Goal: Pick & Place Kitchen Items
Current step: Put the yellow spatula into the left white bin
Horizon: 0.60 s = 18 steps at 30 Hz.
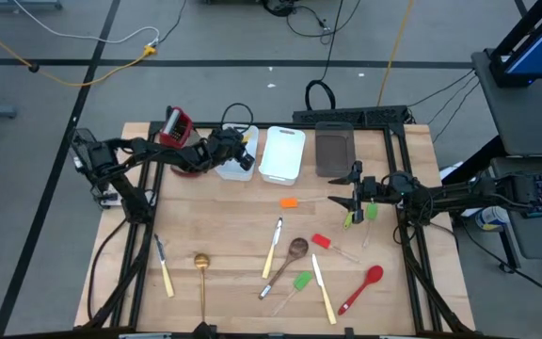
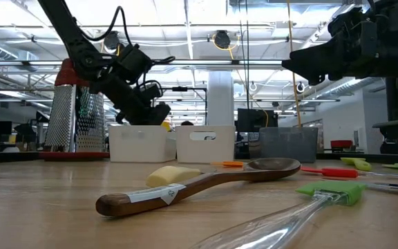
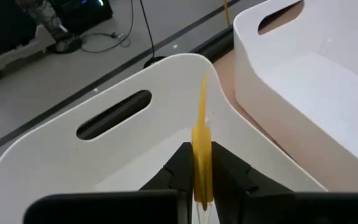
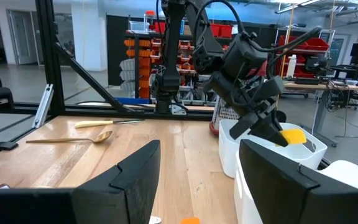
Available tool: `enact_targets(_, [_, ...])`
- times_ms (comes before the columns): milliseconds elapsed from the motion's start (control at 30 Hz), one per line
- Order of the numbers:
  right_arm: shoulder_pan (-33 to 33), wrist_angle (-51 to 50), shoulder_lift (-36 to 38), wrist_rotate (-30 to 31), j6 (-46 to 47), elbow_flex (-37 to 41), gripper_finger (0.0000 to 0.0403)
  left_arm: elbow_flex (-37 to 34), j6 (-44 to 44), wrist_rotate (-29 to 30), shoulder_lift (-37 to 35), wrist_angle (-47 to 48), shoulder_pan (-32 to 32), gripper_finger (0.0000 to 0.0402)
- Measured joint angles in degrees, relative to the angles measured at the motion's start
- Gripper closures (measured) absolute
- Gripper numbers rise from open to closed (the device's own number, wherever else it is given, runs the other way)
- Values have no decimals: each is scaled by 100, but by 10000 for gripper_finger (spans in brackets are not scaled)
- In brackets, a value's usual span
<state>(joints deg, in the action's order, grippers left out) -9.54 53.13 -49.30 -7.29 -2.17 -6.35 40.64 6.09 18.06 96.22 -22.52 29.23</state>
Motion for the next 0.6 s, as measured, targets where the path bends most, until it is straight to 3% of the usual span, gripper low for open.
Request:
enact_targets(267, [1,-18,0,-3,0,0,190,0,-264,1,1,4,-4,359])
enact_targets(600, [1,-193,-2,-20,0,0,190,0,-284,1,1,17,0,315])
